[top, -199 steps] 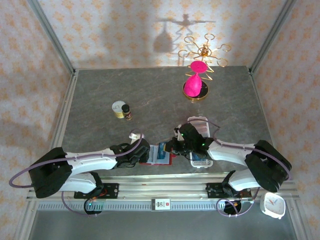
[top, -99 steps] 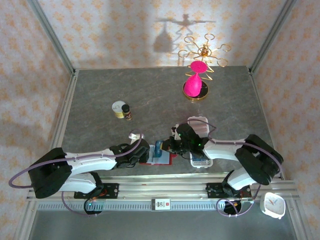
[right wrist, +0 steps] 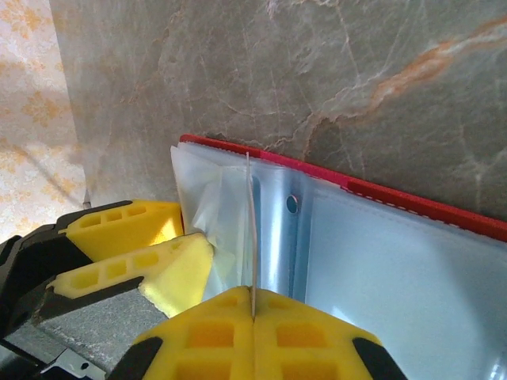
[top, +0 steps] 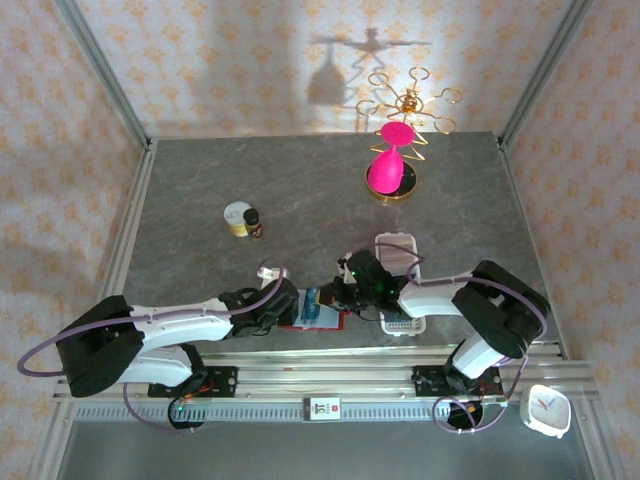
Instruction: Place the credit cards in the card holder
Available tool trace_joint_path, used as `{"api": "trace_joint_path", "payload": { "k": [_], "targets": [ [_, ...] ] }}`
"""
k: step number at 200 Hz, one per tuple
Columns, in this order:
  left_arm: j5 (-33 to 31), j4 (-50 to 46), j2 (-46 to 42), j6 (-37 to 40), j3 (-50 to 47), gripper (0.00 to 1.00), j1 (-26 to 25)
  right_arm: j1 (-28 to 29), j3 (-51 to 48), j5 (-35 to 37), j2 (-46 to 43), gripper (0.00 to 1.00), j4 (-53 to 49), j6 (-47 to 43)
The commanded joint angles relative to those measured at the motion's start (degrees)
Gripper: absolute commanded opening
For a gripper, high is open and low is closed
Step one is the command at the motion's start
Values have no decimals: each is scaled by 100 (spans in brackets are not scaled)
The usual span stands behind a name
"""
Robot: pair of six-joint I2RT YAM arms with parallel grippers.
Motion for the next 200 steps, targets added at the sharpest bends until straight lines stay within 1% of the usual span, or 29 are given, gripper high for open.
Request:
{"api": "trace_joint_path", "payload": {
  "k": [1, 48, 78, 131, 154, 181, 200],
  "targets": [
    [156, -108, 22, -74, -164, 35, -24, 79, 103, -62, 49, 0, 150, 68],
    [190, -45, 34, -100, -216, 36, -24, 154, 121, -119, 124, 0, 152, 87],
    [190, 14, 7, -144, -275, 41, -23, 176, 167, -175, 223, 0, 171, 87],
    [126, 171, -166, -385, -455, 54, -22, 196, 256, -95, 367, 0, 152, 87],
    [-80, 98, -328, -469, -514, 55, -20, 198, 266, -114, 422, 0, 138, 70],
    [-304, 56, -567, -626, -616, 52, 0, 198, 242, -63, 431, 0, 156, 70],
    [-345, 60, -758, -778, -677, 51, 67, 198, 250, -36, 453, 5, 232, 57]
  ]
}}
